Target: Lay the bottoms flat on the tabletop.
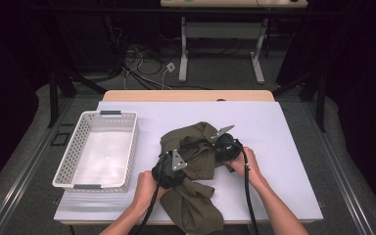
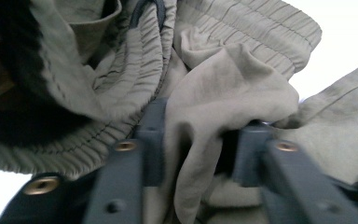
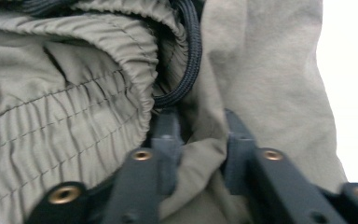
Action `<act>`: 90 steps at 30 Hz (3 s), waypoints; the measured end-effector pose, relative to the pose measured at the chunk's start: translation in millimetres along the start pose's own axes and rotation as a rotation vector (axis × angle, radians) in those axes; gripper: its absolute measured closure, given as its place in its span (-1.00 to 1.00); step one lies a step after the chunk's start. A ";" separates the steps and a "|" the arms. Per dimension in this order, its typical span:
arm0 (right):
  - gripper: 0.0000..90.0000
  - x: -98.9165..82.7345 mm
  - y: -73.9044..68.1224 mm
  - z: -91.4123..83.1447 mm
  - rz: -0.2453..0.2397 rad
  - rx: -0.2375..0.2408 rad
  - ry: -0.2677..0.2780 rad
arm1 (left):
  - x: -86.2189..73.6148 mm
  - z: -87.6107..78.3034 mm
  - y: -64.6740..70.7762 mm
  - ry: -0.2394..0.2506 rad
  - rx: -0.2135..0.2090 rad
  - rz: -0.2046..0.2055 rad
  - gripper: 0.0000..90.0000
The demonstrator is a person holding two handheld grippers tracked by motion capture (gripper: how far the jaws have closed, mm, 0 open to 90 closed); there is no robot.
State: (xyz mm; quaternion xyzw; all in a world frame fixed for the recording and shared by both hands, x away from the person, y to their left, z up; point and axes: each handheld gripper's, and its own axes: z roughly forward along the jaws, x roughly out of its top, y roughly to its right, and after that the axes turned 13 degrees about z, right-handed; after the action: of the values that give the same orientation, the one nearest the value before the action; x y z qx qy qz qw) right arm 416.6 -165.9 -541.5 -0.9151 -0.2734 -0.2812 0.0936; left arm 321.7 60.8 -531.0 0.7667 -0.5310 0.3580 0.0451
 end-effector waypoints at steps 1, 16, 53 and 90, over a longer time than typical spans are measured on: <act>0.78 -0.9 -0.9 0.3 0.005 -0.015 0.008 | -1.5 1.3 0.5 0.001 0.000 0.002 0.64; 0.98 -6.7 14.5 -30.6 0.053 -0.048 0.006 | -8.3 -29.8 -21.2 0.100 0.057 -0.072 0.86; 0.98 1.5 5.2 -0.4 0.046 0.030 0.014 | -7.5 -10.2 -8.1 0.056 0.013 -0.021 0.86; 0.42 -4.6 15.7 -8.2 0.009 0.027 -0.015 | 10.5 -18.8 8.3 0.023 0.008 0.125 0.13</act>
State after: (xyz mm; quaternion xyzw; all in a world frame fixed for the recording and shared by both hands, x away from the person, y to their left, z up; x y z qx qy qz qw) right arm 418.3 -183.7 -537.6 -0.9171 -0.2739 -0.2701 0.1049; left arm 307.1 57.4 -513.4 0.7279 -0.5759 0.3713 0.0256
